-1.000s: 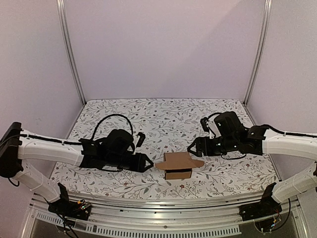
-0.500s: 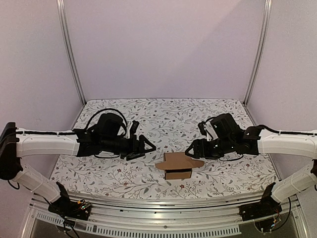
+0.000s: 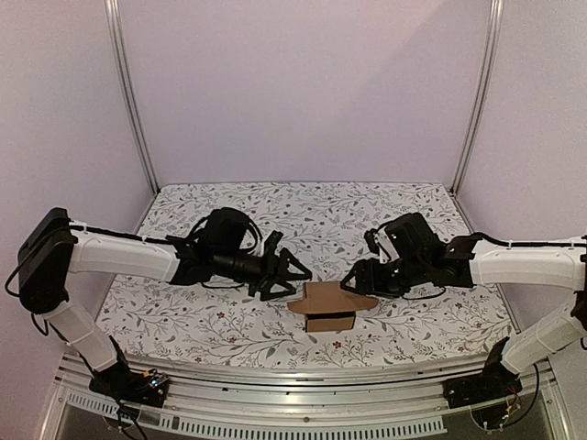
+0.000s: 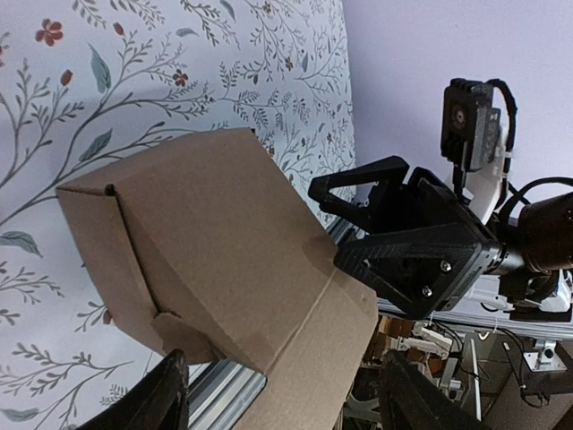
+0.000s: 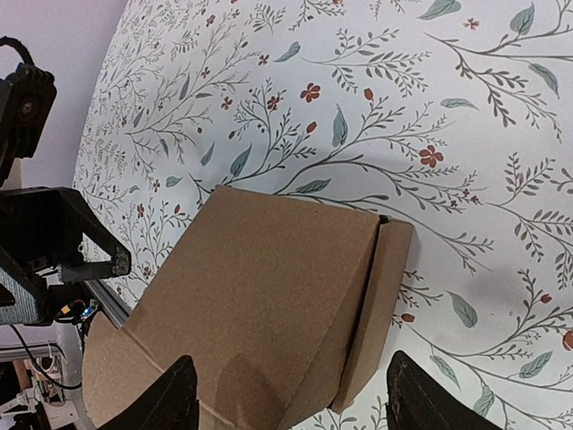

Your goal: Fold the paper box

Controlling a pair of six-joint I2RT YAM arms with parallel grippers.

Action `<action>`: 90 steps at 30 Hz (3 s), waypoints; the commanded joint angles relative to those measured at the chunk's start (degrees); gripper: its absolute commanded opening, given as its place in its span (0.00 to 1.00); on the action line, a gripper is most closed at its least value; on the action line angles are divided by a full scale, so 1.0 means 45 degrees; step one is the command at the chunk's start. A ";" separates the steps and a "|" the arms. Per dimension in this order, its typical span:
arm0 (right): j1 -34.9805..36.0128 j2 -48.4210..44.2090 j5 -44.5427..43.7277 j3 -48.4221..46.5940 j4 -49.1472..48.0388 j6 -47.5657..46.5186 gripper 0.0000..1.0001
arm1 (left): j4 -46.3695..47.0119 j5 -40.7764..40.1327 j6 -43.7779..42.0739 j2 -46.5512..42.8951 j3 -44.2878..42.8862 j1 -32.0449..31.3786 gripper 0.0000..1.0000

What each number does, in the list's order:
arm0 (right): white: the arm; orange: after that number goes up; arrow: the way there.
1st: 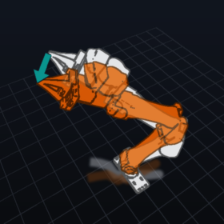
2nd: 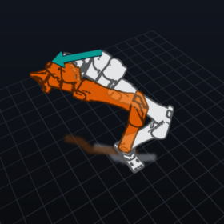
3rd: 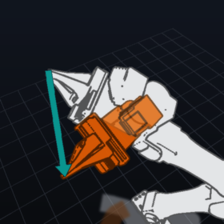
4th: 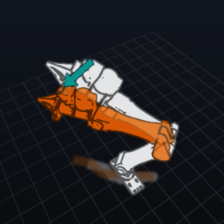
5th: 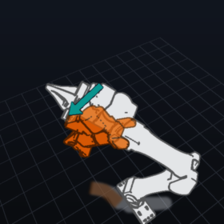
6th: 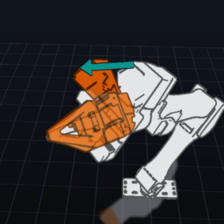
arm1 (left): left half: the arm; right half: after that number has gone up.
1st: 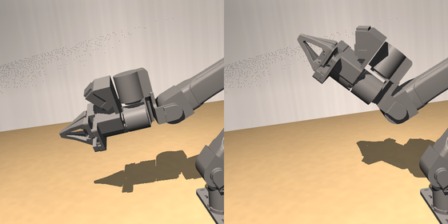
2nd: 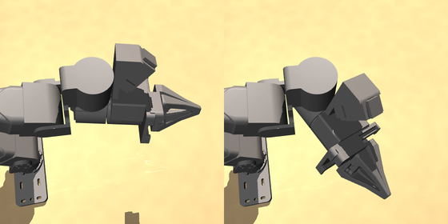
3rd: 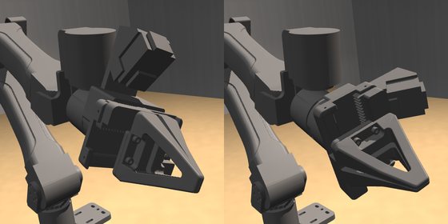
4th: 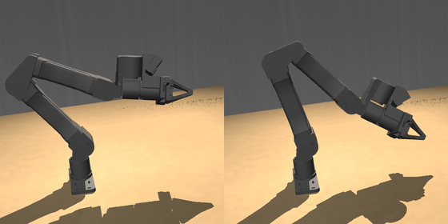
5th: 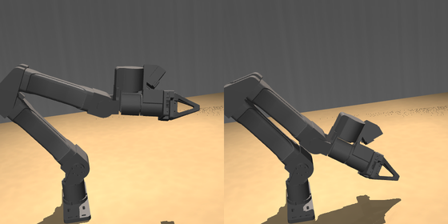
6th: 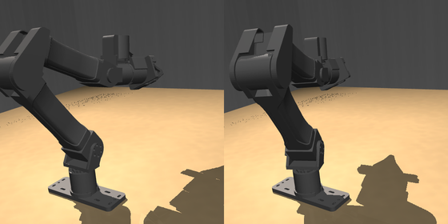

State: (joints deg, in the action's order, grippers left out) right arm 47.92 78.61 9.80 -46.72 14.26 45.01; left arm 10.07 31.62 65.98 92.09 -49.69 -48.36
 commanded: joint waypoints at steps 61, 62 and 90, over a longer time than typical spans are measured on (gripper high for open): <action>0.0786 0.1788 0.0731 0.0099 -0.2233 0.1177 0.39 | 0.1680 0.0904 0.1315 0.2419 -0.1077 -0.0522 0.38; 0.0792 0.1789 0.0717 0.0090 -0.2242 0.1184 0.39 | 0.1663 0.0889 0.1332 0.2417 -0.1127 -0.0540 0.38; 0.0778 0.2305 -0.0077 -0.0212 -0.1289 0.0344 0.28 | -0.1683 -0.0913 -0.1106 0.1799 -0.0148 -0.0503 0.36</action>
State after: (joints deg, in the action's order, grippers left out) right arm 51.00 87.18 11.55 -46.44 6.20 48.58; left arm 10.15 31.44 66.11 101.75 -50.94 -50.30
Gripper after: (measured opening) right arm 0.298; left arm 0.356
